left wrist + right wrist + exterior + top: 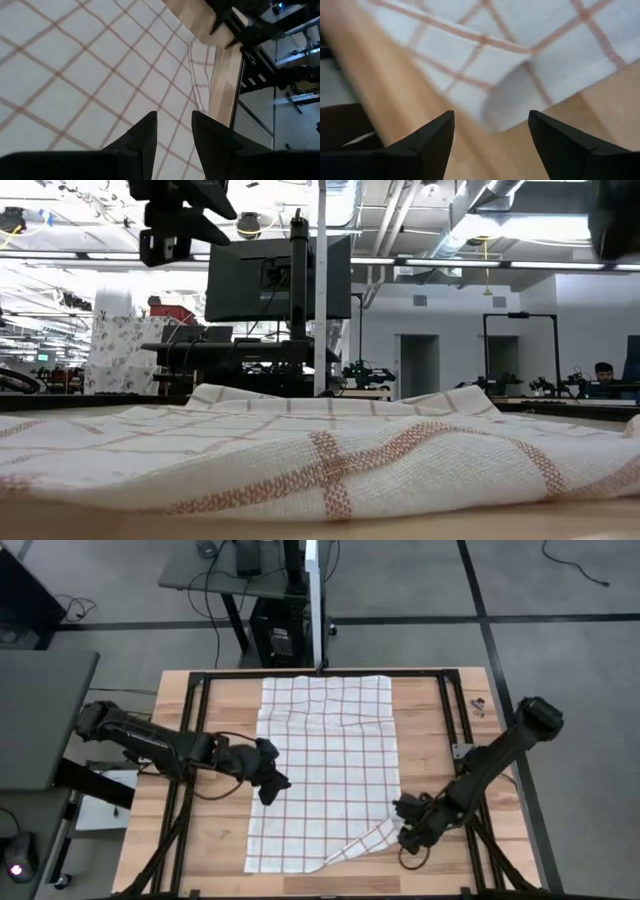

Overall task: Roll towel
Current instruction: Fold the white towel

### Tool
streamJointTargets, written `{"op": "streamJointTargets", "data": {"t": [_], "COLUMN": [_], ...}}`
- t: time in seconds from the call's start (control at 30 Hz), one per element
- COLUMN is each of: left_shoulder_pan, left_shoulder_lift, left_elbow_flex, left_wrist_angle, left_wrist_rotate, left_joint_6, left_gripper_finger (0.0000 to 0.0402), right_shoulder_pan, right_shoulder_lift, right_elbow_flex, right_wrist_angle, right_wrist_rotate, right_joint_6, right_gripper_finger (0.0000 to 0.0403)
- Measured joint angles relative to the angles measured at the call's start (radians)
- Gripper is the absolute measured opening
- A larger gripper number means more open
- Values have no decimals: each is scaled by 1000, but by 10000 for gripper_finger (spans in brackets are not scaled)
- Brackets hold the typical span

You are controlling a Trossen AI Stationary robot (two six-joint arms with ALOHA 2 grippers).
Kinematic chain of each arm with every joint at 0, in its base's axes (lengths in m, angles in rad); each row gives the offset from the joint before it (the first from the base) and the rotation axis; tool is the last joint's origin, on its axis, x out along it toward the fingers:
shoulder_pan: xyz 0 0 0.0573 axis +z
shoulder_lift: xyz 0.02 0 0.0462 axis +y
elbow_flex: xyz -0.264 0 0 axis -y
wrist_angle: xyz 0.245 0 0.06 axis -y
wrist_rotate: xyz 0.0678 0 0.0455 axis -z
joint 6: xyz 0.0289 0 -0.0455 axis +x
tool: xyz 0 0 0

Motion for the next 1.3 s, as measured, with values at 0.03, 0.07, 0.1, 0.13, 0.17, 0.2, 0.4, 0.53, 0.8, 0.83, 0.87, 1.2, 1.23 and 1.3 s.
{"op": "streamJointTargets", "data": {"t": [0.03, 0.07, 0.1, 0.13, 0.17, 0.2, 0.4, 0.53, 0.8, 0.83, 0.87, 1.2, 1.23, 1.3], "left_shoulder_pan": [-7, -15, -23, -29, -34, -39, -65, -85, -98, -98, -98, -98, -98, -98], "left_shoulder_lift": [4, 5, 9, 13, 19, 24, 51, 58, 56, 56, 56, 56, 56, 56], "left_elbow_flex": [0, 0, 0, 0, 1, 1, 0, -1, 0, 0, 0, 0, 0, 0], "left_wrist_angle": [0, -5, -7, 0, 3, -2, -24, -23, -23, -24, -24, -25, -24, -24], "left_wrist_rotate": [-2, -2, -2, -3, -4, -4, -5, -5, -2, -2, -2, -2, -2, -2], "left_joint_6": [-6, -9, -10, -12, -17, -18, -28, -33, -32, -32, -32, -21, -17, -9], "left_gripper_finger": [106, 106, 106, 106, 106, 106, 106, 106, 106, 106, 106, 106, 106, 106], "right_shoulder_pan": [-5, -9, -13, -17, -23, -29, -39, -21, 79, 97, 116, 233, 237, 254], "right_shoulder_lift": [19, 33, 47, 61, 72, 79, 131, 135, 93, 93, 94, 135, 135, 135], "right_elbow_flex": [0, 0, 0, 0, 0, 0, 1, 1, 29, 31, 31, 31, 31, 31], "right_wrist_angle": [29, 60, 93, 127, 154, 172, 193, 290, 345, 345, 343, 342, 349, 375], "right_wrist_rotate": [2, 12, 26, 35, 39, 40, 16, 8, 11, 12, 13, 40, 41, 43], "right_joint_6": [-6, -8, -19, -29, -34, -36, -40, -106, -290, -304, -313, -249, -249, -249], "right_gripper_finger": [245, 243, 240, 238, 236, 233, 205, 149, 8, 8, 13, 145, 161, 191]}}
